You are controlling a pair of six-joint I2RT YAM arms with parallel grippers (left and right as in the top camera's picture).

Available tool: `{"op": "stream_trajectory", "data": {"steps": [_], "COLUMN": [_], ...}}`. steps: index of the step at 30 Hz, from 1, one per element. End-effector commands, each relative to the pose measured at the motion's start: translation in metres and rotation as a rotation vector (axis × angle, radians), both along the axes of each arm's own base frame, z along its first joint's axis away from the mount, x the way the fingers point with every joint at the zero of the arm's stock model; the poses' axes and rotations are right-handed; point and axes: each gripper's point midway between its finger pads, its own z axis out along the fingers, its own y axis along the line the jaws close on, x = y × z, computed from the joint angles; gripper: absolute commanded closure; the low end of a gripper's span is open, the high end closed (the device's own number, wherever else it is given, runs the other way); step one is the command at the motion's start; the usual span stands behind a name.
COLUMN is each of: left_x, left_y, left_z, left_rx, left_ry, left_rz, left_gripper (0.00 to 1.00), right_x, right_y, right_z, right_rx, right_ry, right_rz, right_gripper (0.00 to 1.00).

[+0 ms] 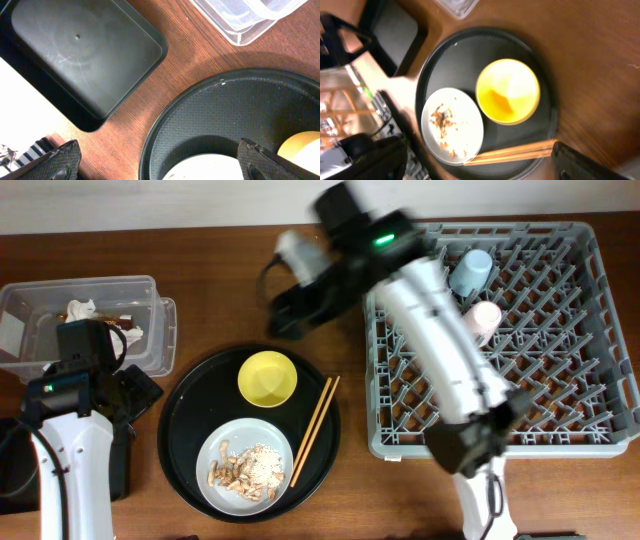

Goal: Sort waste into correct bins and load items into the dishwasher rack
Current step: 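Reach the right gripper to the yellow bowl and grasp its rim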

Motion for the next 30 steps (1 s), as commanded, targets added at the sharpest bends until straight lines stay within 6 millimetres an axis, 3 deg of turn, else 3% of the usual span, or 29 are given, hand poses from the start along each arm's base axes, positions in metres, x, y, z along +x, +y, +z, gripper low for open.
{"op": "stream_trajectory", "data": {"steps": [1, 4, 7, 10, 13, 17, 18, 19, 20, 23, 24, 26, 28, 30], "left_x": [-0.001, -0.001, -0.001, -0.001, -0.001, -0.001, -0.001, -0.001, -0.001, -0.001, -0.001, -0.001, -0.001, -0.001], "left_y": [0.003, 0.003, 0.003, 0.003, 0.003, 0.003, 0.003, 0.003, 0.003, 0.003, 0.003, 0.003, 0.003, 0.003], "left_z": [0.002, 0.002, 0.002, 0.002, 0.002, 0.002, 0.002, 0.002, 0.002, 0.002, 0.002, 0.002, 0.002, 0.002], "left_rx": [0.012, 0.012, 0.012, 0.012, 0.012, 0.012, 0.012, 0.012, 0.012, 0.012, 0.012, 0.012, 0.012, 0.012], "left_ry": [-0.002, -0.003, -0.003, -0.003, -0.003, -0.003, -0.003, -0.003, -0.002, -0.003, -0.003, -0.002, -0.002, -0.003], "left_rz": [0.016, 0.017, 0.017, 0.017, 0.017, 0.017, 0.017, 0.017, 0.016, 0.017, 0.017, 0.016, 0.016, 0.017], "left_gripper": [0.01, 0.01, 0.01, 0.01, 0.01, 0.01, 0.01, 0.01, 0.01, 0.01, 0.01, 0.01, 0.01, 0.01], "right_x": [0.003, -0.008, -0.023, -0.036, -0.04, -0.031, -0.03, -0.031, -0.032, -0.038, -0.042, -0.037, -0.026, -0.015], "right_y": [0.033, 0.061, 0.085, 0.103, 0.109, 0.101, 0.099, 0.097, 0.096, 0.101, 0.106, 0.109, 0.102, 0.08], "right_z": [-0.071, -0.119, -0.148, -0.182, -0.204, -0.214, -0.216, -0.22, -0.221, -0.22, -0.214, -0.192, -0.144, -0.082], "right_rx": [-0.253, -0.363, -0.382, -0.424, -0.466, -0.53, -0.538, -0.549, -0.553, -0.532, -0.504, -0.461, -0.404, -0.34], "right_ry": [-0.014, -0.012, 0.03, 0.034, 0.001, -0.083, -0.088, -0.084, -0.082, -0.051, -0.026, -0.031, -0.057, -0.086], "right_rz": [-0.158, -0.221, -0.269, -0.277, -0.265, -0.29, -0.292, -0.291, -0.29, -0.273, -0.26, -0.27, -0.302, -0.354], "right_gripper": [0.13, 0.18, 0.27, 0.29, 0.33, 0.45, 0.5, 0.67, 0.74, 0.87, 0.96, 0.96, 0.96, 0.96]}}
